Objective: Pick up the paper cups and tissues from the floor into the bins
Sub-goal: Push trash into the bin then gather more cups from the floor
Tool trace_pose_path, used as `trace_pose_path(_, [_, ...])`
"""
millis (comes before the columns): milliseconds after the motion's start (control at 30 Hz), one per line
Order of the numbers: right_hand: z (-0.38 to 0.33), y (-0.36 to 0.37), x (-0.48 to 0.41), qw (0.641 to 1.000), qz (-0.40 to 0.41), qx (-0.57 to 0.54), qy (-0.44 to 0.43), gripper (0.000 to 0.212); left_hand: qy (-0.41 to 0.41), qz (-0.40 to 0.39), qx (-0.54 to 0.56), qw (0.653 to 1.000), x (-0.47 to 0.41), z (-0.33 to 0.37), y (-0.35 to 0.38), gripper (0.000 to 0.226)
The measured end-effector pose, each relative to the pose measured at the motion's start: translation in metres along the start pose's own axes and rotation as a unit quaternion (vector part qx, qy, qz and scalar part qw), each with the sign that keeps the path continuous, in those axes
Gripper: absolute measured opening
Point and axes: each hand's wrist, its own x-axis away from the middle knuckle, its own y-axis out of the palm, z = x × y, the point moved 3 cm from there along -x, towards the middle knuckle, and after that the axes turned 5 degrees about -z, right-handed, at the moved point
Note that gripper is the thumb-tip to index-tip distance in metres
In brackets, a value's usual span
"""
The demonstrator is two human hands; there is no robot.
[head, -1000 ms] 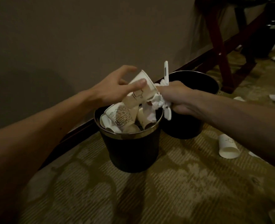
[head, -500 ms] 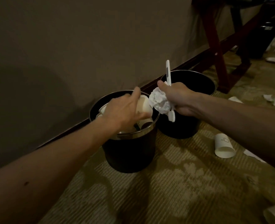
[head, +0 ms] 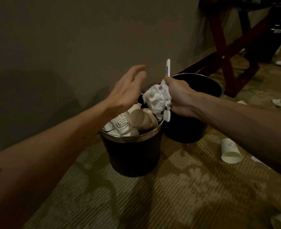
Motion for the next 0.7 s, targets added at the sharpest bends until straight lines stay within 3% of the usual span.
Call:
trace_pose_path(67, [-0.002, 0.008, 0.001, 1.000, -0.027, -0.014, 0.003, 0.033, 0.008, -0.083, -0.013, 0.996, 0.000, 0.007, 0.002, 0.058])
trace_pose_path(133, [-0.003, 0.019, 0.002, 0.998, -0.047, -0.029, 0.007, 0.033, 0.030, -0.096, -0.042, 0.994, 0.001, 0.010, 0.000, 0.060])
trace_pose_path(367, [-0.020, 0.038, 0.001, 0.996, -0.087, -0.020, -0.005, 0.035, 0.053, 0.042, -0.093, 0.993, -0.001, 0.010, -0.029, 0.019])
trace_pose_path(533, [-0.022, 0.030, -0.007, 0.995, -0.038, 0.091, -0.031, 0.019, 0.021, 0.131, -0.147, 0.980, -0.010, -0.005, -0.045, 0.018])
trace_pose_path(700, [-0.014, 0.004, -0.014, 0.981, 0.025, 0.189, -0.036, 0.025, -0.021, 0.097, -0.201, 0.974, -0.017, -0.036, -0.035, 0.025])
